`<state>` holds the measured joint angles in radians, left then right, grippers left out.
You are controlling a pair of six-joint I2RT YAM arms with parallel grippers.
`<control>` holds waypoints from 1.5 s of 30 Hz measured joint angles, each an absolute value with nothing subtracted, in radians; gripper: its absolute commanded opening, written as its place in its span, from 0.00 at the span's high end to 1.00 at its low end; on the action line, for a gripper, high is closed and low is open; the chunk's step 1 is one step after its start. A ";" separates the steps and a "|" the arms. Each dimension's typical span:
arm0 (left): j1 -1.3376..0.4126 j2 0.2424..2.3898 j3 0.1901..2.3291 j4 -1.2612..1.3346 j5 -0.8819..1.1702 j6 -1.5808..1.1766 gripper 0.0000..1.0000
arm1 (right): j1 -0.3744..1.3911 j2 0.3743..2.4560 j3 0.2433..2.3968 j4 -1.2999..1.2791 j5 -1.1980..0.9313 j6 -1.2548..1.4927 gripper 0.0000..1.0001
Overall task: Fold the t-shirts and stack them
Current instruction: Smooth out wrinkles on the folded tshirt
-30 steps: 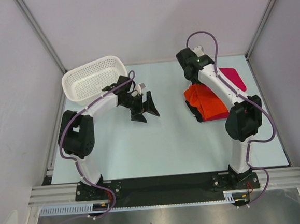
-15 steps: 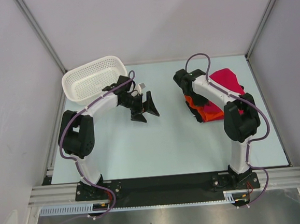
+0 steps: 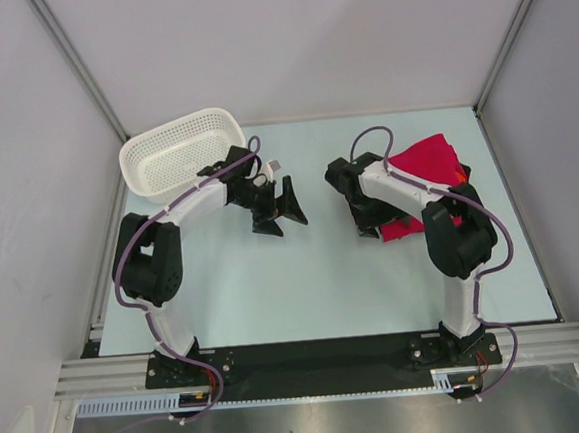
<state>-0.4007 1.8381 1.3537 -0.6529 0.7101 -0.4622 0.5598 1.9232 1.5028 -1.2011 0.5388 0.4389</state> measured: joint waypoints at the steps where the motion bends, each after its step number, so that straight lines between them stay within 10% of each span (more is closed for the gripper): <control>1: -0.401 1.838 1.354 -0.653 0.710 -0.463 0.00 | 0.566 1.924 1.498 -1.209 0.535 0.447 0.00; 10: -0.401 1.838 1.354 -0.645 0.710 -0.468 0.00 | 0.608 1.770 1.624 -1.198 0.597 0.437 0.05; 11: -0.401 1.838 1.354 -0.642 0.710 -0.470 0.00 | 0.601 1.734 1.647 -1.183 0.607 0.429 0.14; 13: -0.401 1.838 1.354 -0.634 0.710 -0.471 0.00 | 0.579 1.661 1.666 -1.143 0.619 0.406 0.91; 14: -0.401 1.838 1.353 -0.631 0.710 -0.473 0.00 | 0.561 1.622 1.662 -1.114 0.611 0.387 1.00; 25: -0.401 1.792 1.272 -0.591 0.701 -0.501 0.01 | 0.017 1.457 1.281 -0.737 0.014 0.361 1.00; 45: -0.402 1.737 1.256 -0.603 0.656 -0.523 0.00 | -0.125 1.846 1.390 -0.556 -0.246 0.350 1.00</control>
